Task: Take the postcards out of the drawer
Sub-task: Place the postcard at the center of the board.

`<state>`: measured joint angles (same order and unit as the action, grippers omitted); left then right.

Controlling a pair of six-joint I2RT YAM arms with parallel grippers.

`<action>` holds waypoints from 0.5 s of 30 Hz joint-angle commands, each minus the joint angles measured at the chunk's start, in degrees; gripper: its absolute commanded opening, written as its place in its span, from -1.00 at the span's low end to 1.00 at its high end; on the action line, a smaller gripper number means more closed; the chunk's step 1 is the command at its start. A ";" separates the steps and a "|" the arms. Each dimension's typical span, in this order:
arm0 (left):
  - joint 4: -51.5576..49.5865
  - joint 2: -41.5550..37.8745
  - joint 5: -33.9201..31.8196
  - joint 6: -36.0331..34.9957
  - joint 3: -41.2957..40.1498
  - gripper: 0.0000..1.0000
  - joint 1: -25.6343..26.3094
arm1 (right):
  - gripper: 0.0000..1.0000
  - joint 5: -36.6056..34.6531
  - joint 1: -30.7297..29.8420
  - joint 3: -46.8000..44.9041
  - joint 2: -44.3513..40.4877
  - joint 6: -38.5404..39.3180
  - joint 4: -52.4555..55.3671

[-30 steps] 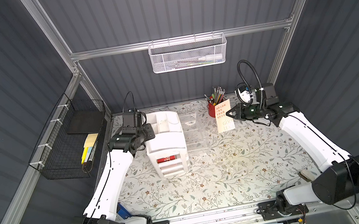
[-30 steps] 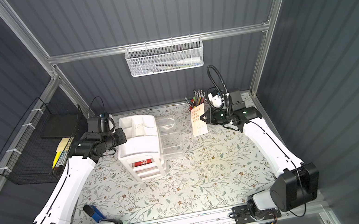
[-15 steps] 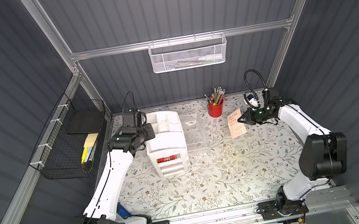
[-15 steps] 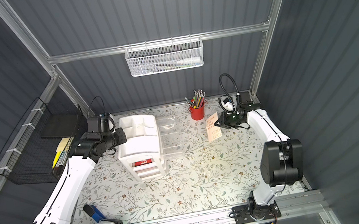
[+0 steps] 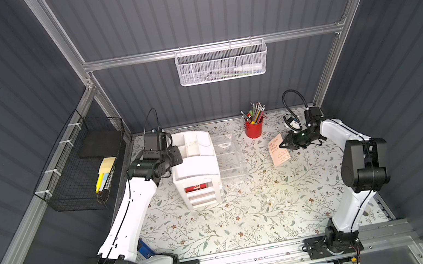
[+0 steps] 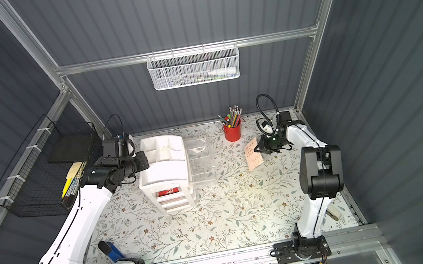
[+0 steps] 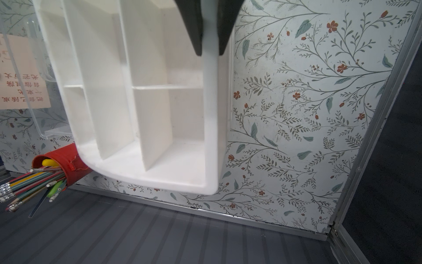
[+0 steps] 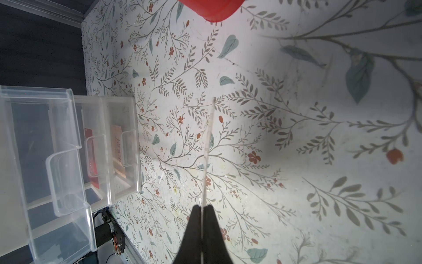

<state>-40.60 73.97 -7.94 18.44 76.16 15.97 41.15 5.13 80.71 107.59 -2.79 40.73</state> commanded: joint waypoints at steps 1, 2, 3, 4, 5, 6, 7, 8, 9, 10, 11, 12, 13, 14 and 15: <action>-1.50 -1.46 1.09 -2.08 -1.01 -1.00 0.29 | -0.99 -0.05 0.32 0.86 1.98 0.93 -1.06; -1.50 -1.51 1.00 -2.09 -1.10 -1.00 0.29 | -0.99 -0.36 0.42 0.96 2.58 0.84 -1.23; -1.50 -1.63 0.92 -2.02 -1.17 -1.00 0.29 | -0.99 -0.16 0.55 0.86 3.16 0.75 -1.54; -1.50 -1.72 0.83 -1.96 -1.19 -1.00 0.29 | -0.99 -0.23 0.53 0.79 3.67 0.75 -1.62; -1.59 -1.73 0.76 -1.97 -1.15 -1.00 0.29 | -0.98 -0.28 0.59 0.85 4.27 0.61 -1.93; -1.67 -1.73 0.74 -1.94 -1.19 -1.00 0.29 | -0.98 -0.51 0.50 0.77 4.70 0.42 -2.11; -1.76 -1.81 0.78 -1.90 -1.15 -1.00 0.29 | -0.98 -0.47 0.59 0.77 5.18 0.41 -2.31; -1.76 -1.86 0.69 -1.86 -1.27 -1.00 0.29 | -0.97 -0.69 0.56 0.77 5.70 0.25 -2.40; -1.85 -1.96 0.68 -1.83 -1.28 -1.00 0.29 | -0.96 -0.95 0.58 0.77 6.08 0.20 -2.41; -1.85 -2.06 0.56 -1.83 -1.36 -1.00 0.29 | -0.94 -1.17 0.57 0.73 6.36 0.15 -2.40; -1.94 -2.13 0.54 -1.83 -1.37 -1.00 0.29 | -0.91 -1.55 0.54 0.68 6.80 0.12 -2.43; -2.03 -2.21 0.39 -1.82 -1.45 -1.00 0.29 | -0.86 -2.00 0.63 0.68 6.98 -0.09 -2.41; -2.08 -2.31 0.30 -1.82 -1.45 -1.00 0.29 | -0.81 -2.18 0.60 0.60 7.27 -0.11 -2.40; -2.12 -2.42 0.26 -1.82 -1.52 -1.00 0.29 | -0.76 -2.29 0.62 0.51 7.36 -0.18 -2.41; -2.18 -2.58 0.22 -1.82 -1.53 -1.00 0.29 | -0.73 -2.34 0.59 0.46 7.56 -0.20 -2.50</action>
<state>-40.66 73.19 -8.29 18.48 75.55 15.97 39.42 5.43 80.71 114.41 -3.33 38.41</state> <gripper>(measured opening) 0.120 0.126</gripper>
